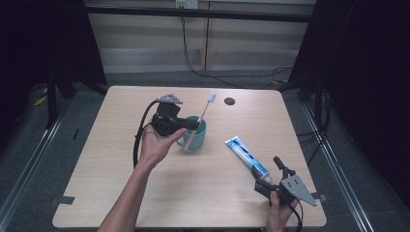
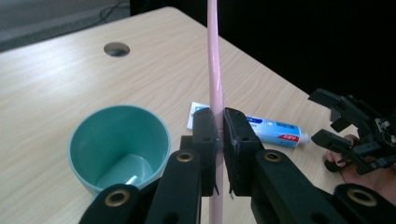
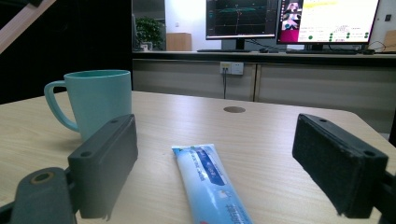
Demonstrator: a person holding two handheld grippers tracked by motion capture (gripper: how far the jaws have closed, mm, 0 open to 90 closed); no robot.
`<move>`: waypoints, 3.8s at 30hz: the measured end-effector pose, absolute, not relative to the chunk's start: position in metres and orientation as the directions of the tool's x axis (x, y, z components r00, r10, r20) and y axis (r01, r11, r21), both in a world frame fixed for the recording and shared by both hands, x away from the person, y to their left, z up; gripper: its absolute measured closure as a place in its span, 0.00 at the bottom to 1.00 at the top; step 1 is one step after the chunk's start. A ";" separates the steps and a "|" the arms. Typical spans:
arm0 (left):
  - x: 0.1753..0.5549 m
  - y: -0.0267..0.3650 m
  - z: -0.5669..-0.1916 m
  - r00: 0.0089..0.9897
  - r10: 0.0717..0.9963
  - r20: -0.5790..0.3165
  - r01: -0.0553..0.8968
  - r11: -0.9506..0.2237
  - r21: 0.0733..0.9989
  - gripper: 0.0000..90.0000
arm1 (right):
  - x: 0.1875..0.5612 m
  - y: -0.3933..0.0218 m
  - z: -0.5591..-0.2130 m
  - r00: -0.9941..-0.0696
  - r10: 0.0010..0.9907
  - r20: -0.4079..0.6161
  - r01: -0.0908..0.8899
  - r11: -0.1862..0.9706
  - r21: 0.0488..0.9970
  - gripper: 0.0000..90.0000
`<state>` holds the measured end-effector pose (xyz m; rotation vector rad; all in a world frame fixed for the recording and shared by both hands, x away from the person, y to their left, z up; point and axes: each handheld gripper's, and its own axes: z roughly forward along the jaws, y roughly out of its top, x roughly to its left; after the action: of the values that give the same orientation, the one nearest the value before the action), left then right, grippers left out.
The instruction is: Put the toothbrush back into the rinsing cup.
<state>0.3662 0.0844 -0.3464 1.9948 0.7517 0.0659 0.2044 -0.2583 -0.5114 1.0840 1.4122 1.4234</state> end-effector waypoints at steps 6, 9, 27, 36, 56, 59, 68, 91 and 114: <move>0.364 0.090 -0.342 0.820 0.533 -0.209 0.414 -0.299 0.860 0.94 | 0.204 -0.258 -0.511 -0.277 0.960 0.022 0.013 -0.019 1.000 0.15; 0.364 0.093 -0.340 0.816 0.541 -0.203 0.394 -0.264 0.880 0.94 | 0.204 -0.258 -0.511 -0.278 0.960 0.022 0.013 -0.019 1.000 0.15; 0.373 0.107 -0.336 0.800 0.562 -0.211 0.314 -0.092 0.945 0.94 | 0.204 -0.258 -0.512 -0.278 0.961 0.018 0.009 -0.016 1.000 0.15; 0.381 0.111 -0.333 0.777 0.601 -0.188 0.302 -0.093 0.949 0.94 | 0.204 -0.258 -0.512 -0.279 0.960 0.018 0.009 -0.016 1.000 0.15; 0.408 0.111 -0.363 0.729 0.638 -0.247 0.358 -0.048 0.933 0.94 | 0.204 -0.258 -0.511 -0.279 0.960 0.021 0.011 -0.019 1.000 0.15; 0.409 0.110 -0.368 0.732 0.632 -0.254 0.366 -0.051 0.929 0.94 | 0.204 -0.258 -0.511 -0.279 0.960 0.020 0.011 -0.018 1.000 0.15; 0.407 0.101 -0.379 0.729 0.637 -0.251 0.366 -0.054 0.929 0.94 | 0.204 -0.258 -0.511 -0.279 0.960 0.021 0.011 -0.018 1.000 0.15; 0.411 0.093 -0.405 0.737 0.624 -0.259 0.394 -0.085 0.915 0.93 | 0.204 -0.258 -0.511 -0.279 0.960 0.020 0.011 -0.018 1.000 0.15; 0.401 0.108 -0.399 0.748 0.609 -0.265 0.385 -0.072 0.920 0.67 | 0.204 -0.258 -0.511 -0.279 0.960 0.020 0.011 -0.018 1.000 0.15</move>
<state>0.4007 0.1079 -0.3995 1.6904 0.7970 0.2221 0.2042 -0.2583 -0.5115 1.0823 1.4122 1.4259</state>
